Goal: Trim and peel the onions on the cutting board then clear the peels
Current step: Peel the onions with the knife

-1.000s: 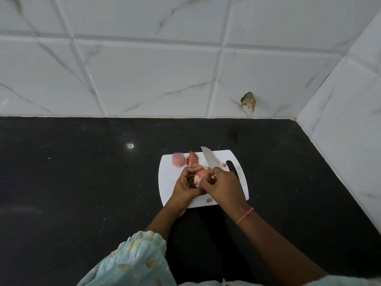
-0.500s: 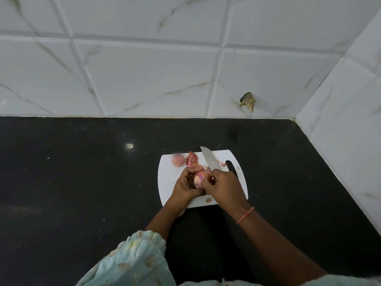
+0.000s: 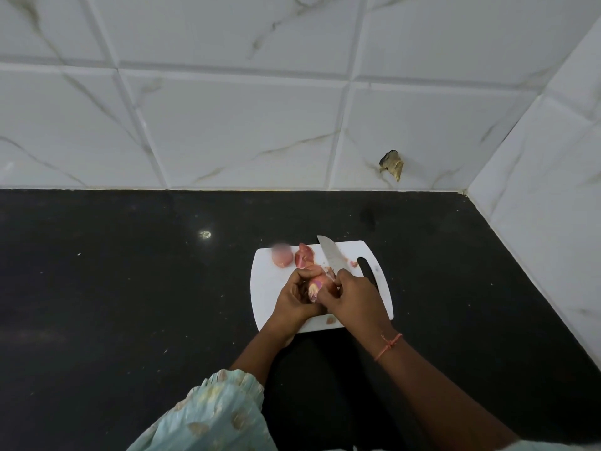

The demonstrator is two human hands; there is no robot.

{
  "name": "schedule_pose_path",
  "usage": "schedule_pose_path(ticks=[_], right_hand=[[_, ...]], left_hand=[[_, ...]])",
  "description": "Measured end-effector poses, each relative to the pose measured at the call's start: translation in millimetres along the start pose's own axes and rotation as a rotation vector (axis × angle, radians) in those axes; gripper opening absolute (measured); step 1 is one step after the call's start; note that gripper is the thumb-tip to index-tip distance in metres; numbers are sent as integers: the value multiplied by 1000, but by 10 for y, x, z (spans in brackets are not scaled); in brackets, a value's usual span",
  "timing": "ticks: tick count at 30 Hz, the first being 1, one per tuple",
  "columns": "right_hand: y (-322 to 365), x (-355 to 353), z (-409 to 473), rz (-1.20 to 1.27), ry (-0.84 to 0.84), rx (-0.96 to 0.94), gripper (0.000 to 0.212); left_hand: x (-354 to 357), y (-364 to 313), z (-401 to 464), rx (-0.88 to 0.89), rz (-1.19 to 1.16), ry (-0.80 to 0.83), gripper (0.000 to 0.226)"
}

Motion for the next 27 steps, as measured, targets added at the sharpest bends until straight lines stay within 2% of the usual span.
schedule_pose_path(ticks=[14,22,24,27], right_hand=[[34,1,-19,-166,53,-88,34],[-28,4,28,-224,69,-54,29],[-72,-9,25,-153,33,-42,25],[-99,-11,-11,90,-74,-27,24]], left_hand=[[13,-1,5,-17,23,20,65],[27,-16,-11,-24,13,22,67],[24,-14,-10,-30,-6,19,67],[5,-17,-10,-37,-55,-9,67]])
Point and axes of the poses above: each hand's wrist, its own z-axis towards the middle knuckle, its own x-axis out of the palm, y = z × x, the point moved 3 cm from there along z, towards the middle knuckle, and after that the axes turned 4 degrees about -x, right-handed, at the moved point
